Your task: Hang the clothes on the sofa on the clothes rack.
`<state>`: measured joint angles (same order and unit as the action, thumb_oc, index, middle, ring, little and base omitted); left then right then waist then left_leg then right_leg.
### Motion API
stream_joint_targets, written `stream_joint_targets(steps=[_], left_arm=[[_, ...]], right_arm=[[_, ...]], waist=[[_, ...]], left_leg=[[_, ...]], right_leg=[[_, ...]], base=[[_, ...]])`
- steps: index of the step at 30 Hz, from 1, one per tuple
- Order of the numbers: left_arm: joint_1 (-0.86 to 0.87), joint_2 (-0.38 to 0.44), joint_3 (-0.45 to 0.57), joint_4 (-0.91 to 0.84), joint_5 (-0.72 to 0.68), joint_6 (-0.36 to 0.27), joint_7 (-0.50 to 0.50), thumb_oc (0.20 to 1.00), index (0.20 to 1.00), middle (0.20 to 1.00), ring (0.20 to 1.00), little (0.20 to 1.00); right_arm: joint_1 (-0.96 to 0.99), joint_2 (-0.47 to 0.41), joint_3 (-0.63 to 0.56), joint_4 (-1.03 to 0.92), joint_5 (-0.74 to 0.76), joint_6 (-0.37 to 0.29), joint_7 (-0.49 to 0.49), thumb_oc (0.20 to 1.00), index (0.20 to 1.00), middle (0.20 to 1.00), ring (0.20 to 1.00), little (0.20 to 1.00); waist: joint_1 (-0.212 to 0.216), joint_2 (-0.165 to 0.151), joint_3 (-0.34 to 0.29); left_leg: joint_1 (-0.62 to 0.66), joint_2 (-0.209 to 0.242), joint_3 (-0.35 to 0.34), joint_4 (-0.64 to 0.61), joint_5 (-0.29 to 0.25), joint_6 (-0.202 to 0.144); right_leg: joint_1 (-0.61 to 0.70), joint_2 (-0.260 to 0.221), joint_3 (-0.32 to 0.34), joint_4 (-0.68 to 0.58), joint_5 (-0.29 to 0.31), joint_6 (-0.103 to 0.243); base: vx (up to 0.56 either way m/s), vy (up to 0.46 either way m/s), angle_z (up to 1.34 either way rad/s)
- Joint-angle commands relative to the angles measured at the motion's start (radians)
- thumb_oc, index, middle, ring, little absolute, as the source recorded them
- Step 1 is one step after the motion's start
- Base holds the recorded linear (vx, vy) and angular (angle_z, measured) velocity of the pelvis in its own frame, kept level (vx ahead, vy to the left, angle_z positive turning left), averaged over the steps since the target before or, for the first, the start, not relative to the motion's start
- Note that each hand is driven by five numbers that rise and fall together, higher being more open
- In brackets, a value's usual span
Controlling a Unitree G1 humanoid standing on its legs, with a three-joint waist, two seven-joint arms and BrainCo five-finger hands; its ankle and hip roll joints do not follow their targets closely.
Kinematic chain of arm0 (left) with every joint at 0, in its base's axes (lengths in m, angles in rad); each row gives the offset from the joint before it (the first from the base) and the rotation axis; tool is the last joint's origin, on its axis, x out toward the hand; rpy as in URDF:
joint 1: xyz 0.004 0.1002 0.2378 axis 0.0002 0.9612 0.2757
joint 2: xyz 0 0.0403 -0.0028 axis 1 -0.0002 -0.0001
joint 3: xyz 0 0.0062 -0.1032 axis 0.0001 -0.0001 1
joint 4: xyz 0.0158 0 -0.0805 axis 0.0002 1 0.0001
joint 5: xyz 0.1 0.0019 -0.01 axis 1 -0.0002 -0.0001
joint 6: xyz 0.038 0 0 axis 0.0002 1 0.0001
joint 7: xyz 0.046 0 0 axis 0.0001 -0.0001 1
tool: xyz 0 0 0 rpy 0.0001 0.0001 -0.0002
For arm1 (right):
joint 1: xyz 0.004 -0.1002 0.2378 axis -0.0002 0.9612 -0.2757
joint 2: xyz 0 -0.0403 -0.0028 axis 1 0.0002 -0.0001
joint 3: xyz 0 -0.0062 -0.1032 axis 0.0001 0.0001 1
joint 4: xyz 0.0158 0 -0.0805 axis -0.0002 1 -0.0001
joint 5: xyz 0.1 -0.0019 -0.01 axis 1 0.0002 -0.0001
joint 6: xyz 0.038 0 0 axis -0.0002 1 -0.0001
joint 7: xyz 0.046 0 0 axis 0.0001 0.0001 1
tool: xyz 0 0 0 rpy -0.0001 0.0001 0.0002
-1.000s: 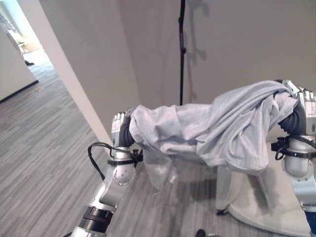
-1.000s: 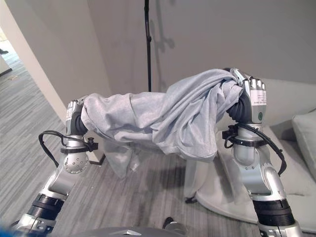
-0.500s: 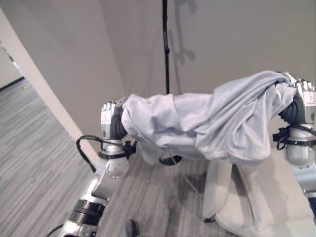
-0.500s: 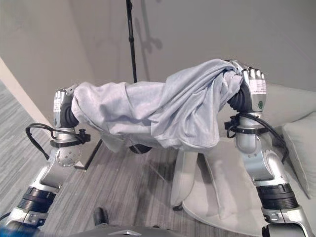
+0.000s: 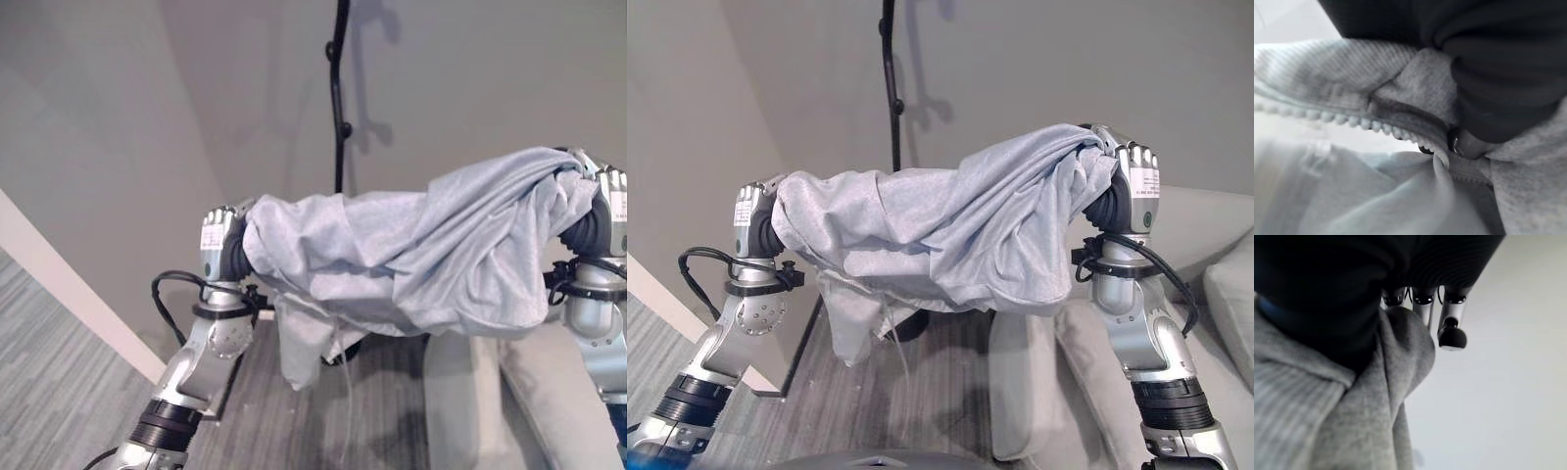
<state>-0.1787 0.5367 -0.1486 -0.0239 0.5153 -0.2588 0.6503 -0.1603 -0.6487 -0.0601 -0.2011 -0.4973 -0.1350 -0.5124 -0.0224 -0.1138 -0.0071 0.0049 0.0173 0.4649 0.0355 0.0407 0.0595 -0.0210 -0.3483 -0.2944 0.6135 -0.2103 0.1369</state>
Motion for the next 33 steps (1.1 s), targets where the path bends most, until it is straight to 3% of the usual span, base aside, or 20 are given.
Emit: stream_joint_targets(steps=[1,4,5,7,8,9,11,13,16,17,18,23,25,29,31,33], left_arm=[[-0.015,0.065,0.089,-0.055,-0.022,0.012,0.058,0.2,0.2,0.2,0.2,0.2],[-0.016,0.071,0.113,-0.067,-0.006,0.013,0.068,0.2,0.2,0.2,0.2,0.2],[-0.027,0.083,0.135,-0.067,0.013,0.011,0.075,0.2,0.2,0.2,0.2,0.2],[-0.035,0.089,0.144,-0.067,0.02,0.01,0.076,0.2,0.2,0.2,0.2,0.2],[-0.053,0.096,0.151,-0.057,0.025,0.014,0.085,0.2,0.2,0.2,0.2,0.2],[-0.082,0.101,0.162,-0.031,0.037,0.029,0.101,0.2,0.2,0.2,0.2,0.2],[-0.105,0.102,0.161,-0.012,0.048,0.039,0.109,0.2,0.2,0.2,0.2,0.2],[-0.175,0.117,0.15,0.046,0.064,0.063,0.121,0.2,0.2,0.2,0.2,0.2],[-0.289,0.131,0.086,0.152,0.048,0.086,0.124,0.2,0.2,0.2,0.2,0.2],[-0.344,0.134,0.049,0.195,0.048,0.094,0.12,0.2,0.2,0.2,0.2,0.2],[-0.349,0.135,0.046,0.199,0.048,0.093,0.122,0.2,0.2,0.2,0.2,0.2],[-0.468,0.165,-0.039,0.263,0.039,0.095,0.072,0.2,0.2,0.2,0.2,0.2],[-0.528,0.206,-0.074,0.313,0.035,0.098,0.062,0.2,0.2,0.2,0.2,0.2],[-0.575,0.24,-0.101,0.355,0.034,0.104,0.061,0.2,0.2,0.2,0.2,0.2],[-0.608,0.273,-0.107,0.396,0.01,0.122,0.04,0.2,0.2,0.2,0.2,0.2],[-0.628,0.297,-0.119,0.442,-0.015,0.126,0.027,0.2,0.2,0.2,0.2,0.2]], right_arm=[[-0.084,-0.005,-0.078,0.007,-0.022,0.034,-0.051,0.2,0.2,0.2,0.2,0.2],[-0.08,-0.002,-0.083,-0.008,-0.035,0.037,-0.053,0.2,0.2,0.2,0.2,0.2],[-0.076,-0.014,-0.101,-0.023,-0.041,0.033,-0.051,0.2,0.2,0.2,0.2,0.2],[-0.076,-0.023,-0.113,-0.024,-0.043,0.035,-0.055,0.2,0.2,0.2,0.2,0.2],[-0.083,-0.033,-0.121,-0.02,-0.04,0.037,-0.062,0.2,0.2,0.2,0.2,0.2],[-0.095,-0.043,-0.126,-0.011,-0.029,0.041,-0.068,0.2,0.2,0.2,0.2,0.2],[-0.111,-0.052,-0.124,0.002,-0.022,0.046,-0.072,0.2,0.2,0.2,0.2,0.2],[-0.137,-0.085,-0.119,0.038,-0.009,0.053,-0.081,0.2,0.2,0.2,0.2,0.2],[-0.17,-0.142,-0.1,0.1,-0.002,0.07,-0.098,0.2,0.2,0.2,0.2,0.2],[-0.191,-0.167,-0.094,0.129,0.007,0.072,-0.105,0.2,0.2,0.2,0.2,0.2],[-0.193,-0.167,-0.095,0.131,0.007,0.071,-0.106,0.2,0.2,0.2,0.2,0.2],[-0.259,-0.245,-0.085,0.207,0.065,0.06,-0.097,0.2,0.2,0.2,0.2,0.2],[-0.291,-0.296,-0.053,0.241,0.07,0.043,-0.079,0.2,0.2,0.2,0.2,0.2],[-0.316,-0.329,-0.034,0.273,0.087,0.029,-0.074,0.2,0.2,0.2,0.2,0.2],[-0.359,-0.364,0.002,0.316,0.133,0.016,-0.052,0.2,0.2,0.2,0.2,0.2],[-0.411,-0.387,0.051,0.361,0.162,0.007,-0.033,0.2,0.2,0.2,0.2,0.2]], waist=[[0.003,0.026,0.01],[-0.014,0.044,0.016],[-0.034,0.058,0.018],[-0.043,0.067,0.02],[-0.049,0.074,0.02],[-0.065,0.074,0.02],[-0.072,0.075,0.019],[-0.097,0.07,0.009],[-0.117,0.064,0.002],[-0.121,0.053,0.0],[-0.119,0.057,-0.002],[-0.127,0.06,-0.047],[-0.124,0.061,-0.053],[-0.124,0.061,-0.05],[-0.109,0.05,-0.035],[-0.093,0.033,-0.017]], left_leg=[[-0.009,0.015,-0.006,0.035,-0.101,-0.002],[0.05,-0.012,-0.014,-0.01,-0.114,0.007],[0.089,-0.025,-0.039,-0.039,-0.115,-0.004],[0.107,-0.022,-0.045,-0.055,-0.113,-0.013],[0.122,-0.016,-0.054,-0.072,-0.109,-0.028],[0.145,-0.013,-0.066,-0.086,-0.112,-0.043],[0.16,-0.01,-0.069,-0.099,-0.113,-0.051],[0.205,-0.015,-0.078,-0.114,-0.133,-0.065],[0.238,-0.021,-0.093,-0.109,-0.161,-0.07],[0.239,-0.025,-0.083,-0.101,-0.16,-0.072],[0.245,-0.023,-0.104,-0.104,-0.172,-0.072],[0.234,0.038,-0.112,0.032,-0.206,-0.112],[0.216,0.07,-0.123,0.112,-0.181,-0.144],[0.184,0.111,-0.13,0.202,-0.15,-0.174],[0.11,0.164,-0.157,0.408,-0.044,-0.225],[0.043,0.192,-0.19,0.532,0.016,-0.252]], right_leg=[[0.068,-0.078,-0.042,0.085,0.391,0.093],[0.008,-0.079,-0.037,0.129,0.337,0.084],[-0.048,-0.041,-0.033,0.055,0.239,0.057],[-0.067,-0.024,-0.039,0.002,0.205,0.043],[-0.076,-0.002,-0.047,-0.107,0.188,0.03],[-0.092,0.025,-0.028,-0.271,0.191,0.03],[-0.087,0.055,-0.012,-0.375,0.218,0.034],[-0.114,0.088,0.036,-0.512,0.301,0.07],[-0.119,0.098,0.072,-0.569,0.339,0.085],[-0.104,0.093,0.054,-0.587,0.349,0.075],[-0.096,0.098,0.067,-0.592,0.338,0.084],[-0.038,0.129,-0.001,-0.569,0.302,0.039],[-0.009,0.156,-0.012,-0.58,0.276,0.018],[0.015,0.177,-0.022,-0.585,0.251,-0.004],[0.064,0.212,-0.022,-0.602,0.215,-0.051],[0.1,0.225,-0.031,-0.609,0.192,-0.079]], base=[[0.27,0.318,0.18],[0.29,0.175,0.35],[0.19,0.007,0.08],[0.21,-0.005,0.04],[0.24,-0.098,0.29],[0.18,-0.118,0.33],[0.16,-0.073,0.21],[0.31,-0.072,0.25],[0.2,-0.058,0.16],[0.21,-0.07,0.21],[0.16,-0.137,0.31],[0.27,-0.187,0.31],[0.22,-0.206,0.07],[0.11,-0.121,0.14],[0.2,-0.242,0.08],[0.14,-0.178,-0.04]])
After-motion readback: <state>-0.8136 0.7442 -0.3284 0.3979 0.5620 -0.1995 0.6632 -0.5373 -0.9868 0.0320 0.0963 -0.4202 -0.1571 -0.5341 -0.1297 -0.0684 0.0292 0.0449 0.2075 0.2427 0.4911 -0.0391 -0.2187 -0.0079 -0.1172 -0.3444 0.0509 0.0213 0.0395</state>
